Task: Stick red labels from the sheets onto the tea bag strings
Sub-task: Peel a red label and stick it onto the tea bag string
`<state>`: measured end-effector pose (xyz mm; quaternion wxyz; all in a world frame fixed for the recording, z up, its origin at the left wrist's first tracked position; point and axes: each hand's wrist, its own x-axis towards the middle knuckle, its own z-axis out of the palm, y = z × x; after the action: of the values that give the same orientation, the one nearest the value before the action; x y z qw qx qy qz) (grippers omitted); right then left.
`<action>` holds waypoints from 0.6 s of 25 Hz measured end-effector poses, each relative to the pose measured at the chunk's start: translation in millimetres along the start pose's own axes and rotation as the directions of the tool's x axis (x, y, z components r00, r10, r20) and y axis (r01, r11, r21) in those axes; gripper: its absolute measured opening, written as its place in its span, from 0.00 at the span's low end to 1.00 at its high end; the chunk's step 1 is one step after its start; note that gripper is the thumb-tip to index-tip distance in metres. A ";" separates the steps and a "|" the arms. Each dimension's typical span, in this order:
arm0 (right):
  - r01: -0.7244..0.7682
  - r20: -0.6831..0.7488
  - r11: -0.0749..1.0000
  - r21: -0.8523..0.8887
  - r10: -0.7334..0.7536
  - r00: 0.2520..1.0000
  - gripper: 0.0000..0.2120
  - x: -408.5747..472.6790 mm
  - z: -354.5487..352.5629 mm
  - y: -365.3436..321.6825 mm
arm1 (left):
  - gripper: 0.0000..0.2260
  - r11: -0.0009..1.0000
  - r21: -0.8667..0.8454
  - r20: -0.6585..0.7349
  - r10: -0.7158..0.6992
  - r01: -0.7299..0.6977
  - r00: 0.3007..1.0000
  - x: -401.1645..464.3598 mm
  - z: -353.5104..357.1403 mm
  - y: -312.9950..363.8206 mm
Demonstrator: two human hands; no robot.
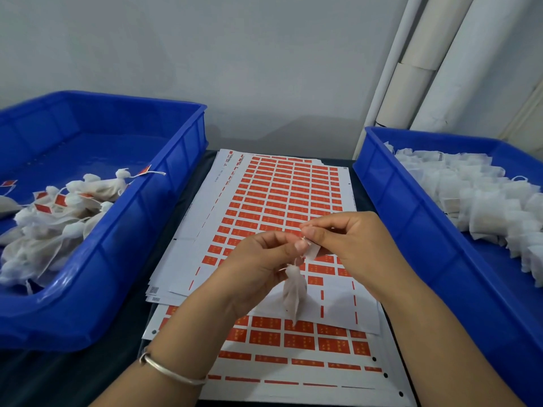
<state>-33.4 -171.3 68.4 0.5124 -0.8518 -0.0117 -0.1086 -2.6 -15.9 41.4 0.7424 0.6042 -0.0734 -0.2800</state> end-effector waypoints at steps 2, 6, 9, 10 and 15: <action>0.005 0.016 1.000 0.011 -0.005 1.000 0.10 -0.1 0.6 -0.7 | 0.09 1.000 -0.011 -0.012 -0.010 0.010 1.000 0.7 0.7 -1.3; 0.008 0.024 1.000 0.021 -0.009 1.000 0.09 0.0 1.8 -0.7 | 0.07 0.997 -0.067 -0.015 -0.046 0.045 0.999 0.6 1.6 -2.2; 0.016 0.031 1.000 0.019 -0.016 0.999 0.10 -0.1 2.8 -1.5 | 0.05 0.996 -0.074 -0.010 -0.057 0.056 0.998 -0.2 2.4 -1.7; 0.017 0.036 1.000 0.021 -0.017 0.999 0.10 0.1 2.8 -1.9 | 0.04 0.996 -0.073 -0.012 -0.059 0.058 0.998 0.0 2.5 -1.8; 0.001 0.051 1.000 0.027 -0.002 0.999 0.09 1.9 3.8 -2.2 | 0.03 0.996 -0.069 -0.022 -0.051 0.049 0.998 -1.1 3.4 0.4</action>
<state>-31.2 -167.1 69.0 0.5232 -0.8473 -0.0270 -0.0870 -4.9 -18.1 42.9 0.7562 0.5835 -0.0397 -0.2936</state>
